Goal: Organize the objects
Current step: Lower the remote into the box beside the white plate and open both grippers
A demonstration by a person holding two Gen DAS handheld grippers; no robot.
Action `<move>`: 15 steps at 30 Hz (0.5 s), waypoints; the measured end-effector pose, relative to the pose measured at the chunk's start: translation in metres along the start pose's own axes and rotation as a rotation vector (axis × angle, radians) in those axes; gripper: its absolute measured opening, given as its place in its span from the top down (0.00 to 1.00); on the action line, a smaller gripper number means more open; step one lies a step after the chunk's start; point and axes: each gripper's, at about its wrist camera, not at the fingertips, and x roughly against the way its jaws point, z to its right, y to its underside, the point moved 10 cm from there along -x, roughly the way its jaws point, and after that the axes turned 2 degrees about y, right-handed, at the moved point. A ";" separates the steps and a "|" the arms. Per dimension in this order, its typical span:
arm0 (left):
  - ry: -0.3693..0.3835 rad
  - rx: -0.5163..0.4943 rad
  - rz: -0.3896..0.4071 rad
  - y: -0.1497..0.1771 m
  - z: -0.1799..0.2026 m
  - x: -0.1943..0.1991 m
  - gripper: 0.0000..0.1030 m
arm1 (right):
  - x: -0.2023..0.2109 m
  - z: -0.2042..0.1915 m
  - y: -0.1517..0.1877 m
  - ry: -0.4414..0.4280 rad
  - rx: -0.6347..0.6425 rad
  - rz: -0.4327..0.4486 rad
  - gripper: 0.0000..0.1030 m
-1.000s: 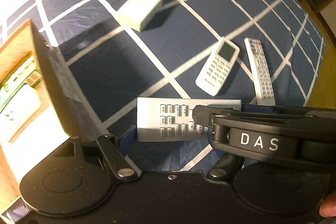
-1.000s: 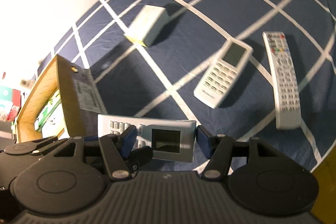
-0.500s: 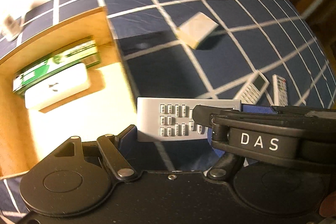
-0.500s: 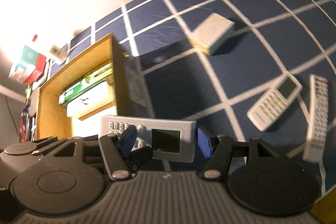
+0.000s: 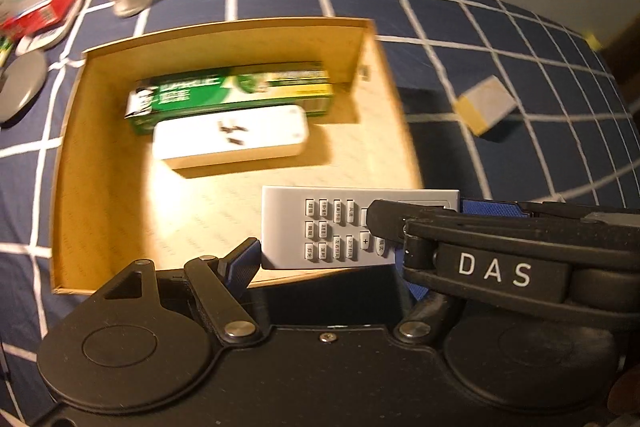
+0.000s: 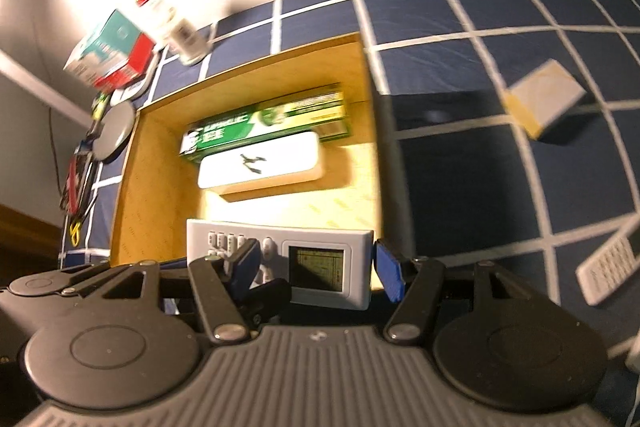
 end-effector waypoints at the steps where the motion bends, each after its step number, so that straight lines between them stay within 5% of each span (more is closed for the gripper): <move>1: -0.004 0.013 0.001 -0.001 -0.007 0.000 0.30 | -0.004 -0.006 -0.001 -0.004 0.011 -0.006 0.40; 15: -0.035 0.142 -0.028 -0.012 -0.076 -0.021 0.30 | -0.063 -0.060 -0.020 -0.038 0.116 -0.097 0.40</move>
